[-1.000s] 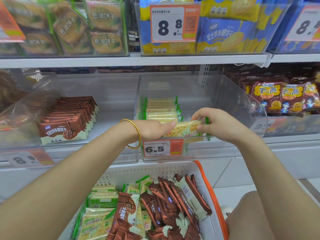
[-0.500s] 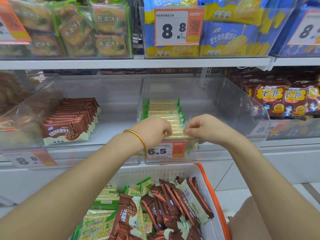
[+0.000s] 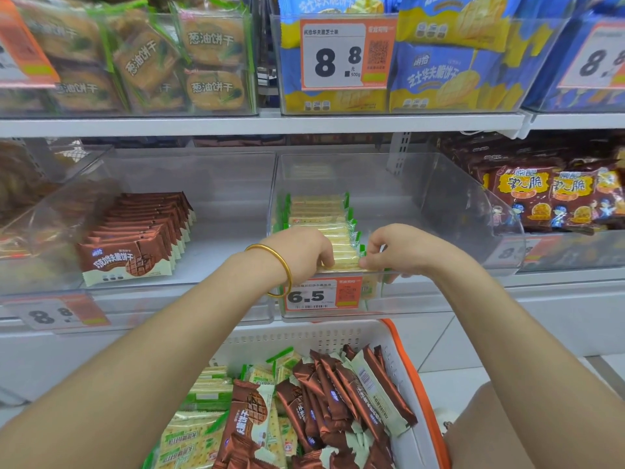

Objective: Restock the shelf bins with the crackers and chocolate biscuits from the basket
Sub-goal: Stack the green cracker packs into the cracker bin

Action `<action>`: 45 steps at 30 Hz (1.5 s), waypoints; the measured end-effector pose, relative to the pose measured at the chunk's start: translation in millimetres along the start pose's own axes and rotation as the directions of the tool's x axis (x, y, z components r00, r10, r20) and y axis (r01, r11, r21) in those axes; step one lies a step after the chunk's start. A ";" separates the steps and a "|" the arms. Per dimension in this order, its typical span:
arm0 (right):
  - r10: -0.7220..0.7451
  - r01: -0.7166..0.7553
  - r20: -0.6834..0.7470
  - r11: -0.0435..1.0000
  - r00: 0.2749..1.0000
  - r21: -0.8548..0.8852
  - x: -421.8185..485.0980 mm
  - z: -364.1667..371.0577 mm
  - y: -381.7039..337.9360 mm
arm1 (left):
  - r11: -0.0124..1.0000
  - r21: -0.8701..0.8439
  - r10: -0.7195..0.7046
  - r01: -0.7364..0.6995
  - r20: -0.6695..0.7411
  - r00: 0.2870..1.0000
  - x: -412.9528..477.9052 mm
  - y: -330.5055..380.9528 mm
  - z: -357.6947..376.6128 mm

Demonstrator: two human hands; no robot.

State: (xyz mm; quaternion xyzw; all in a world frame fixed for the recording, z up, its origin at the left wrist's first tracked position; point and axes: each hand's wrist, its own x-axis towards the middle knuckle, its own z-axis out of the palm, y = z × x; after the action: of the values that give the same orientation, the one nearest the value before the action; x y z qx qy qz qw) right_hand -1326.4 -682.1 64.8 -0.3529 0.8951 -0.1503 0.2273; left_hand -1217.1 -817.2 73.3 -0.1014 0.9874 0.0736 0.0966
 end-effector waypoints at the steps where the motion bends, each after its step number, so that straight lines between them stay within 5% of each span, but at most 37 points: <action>1: 0.010 -0.010 0.020 1.000 1.000 0.000 -0.7 -0.7 1.2 | 1.000 -0.010 0.000 0.000 0.013 1.000 0.4 0.8 -1.1; 6: 0.090 -0.098 0.156 0.994 0.984 0.043 -2.0 -3.1 4.4 | 0.999 0.030 0.018 -0.020 0.061 0.998 -1.7 5.2 -4.3; 23: 0.118 -0.138 0.203 0.987 0.972 0.085 12.7 -2.4 -10.7 | 0.900 0.419 0.023 -0.120 0.231 0.973 -4.9 1.4 -9.4; 45: 0.193 -0.242 0.359 0.965 0.913 0.096 29.7 3.5 -13.1 | 0.870 0.441 0.088 -0.222 0.304 0.949 2.6 -9.4 -9.0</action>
State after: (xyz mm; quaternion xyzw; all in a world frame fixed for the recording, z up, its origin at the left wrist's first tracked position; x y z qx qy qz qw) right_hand -1336.5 -712.6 58.5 -0.2551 0.8621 -0.1211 0.4207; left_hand -1219.1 -828.3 80.3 0.0163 0.9575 -0.1469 0.2475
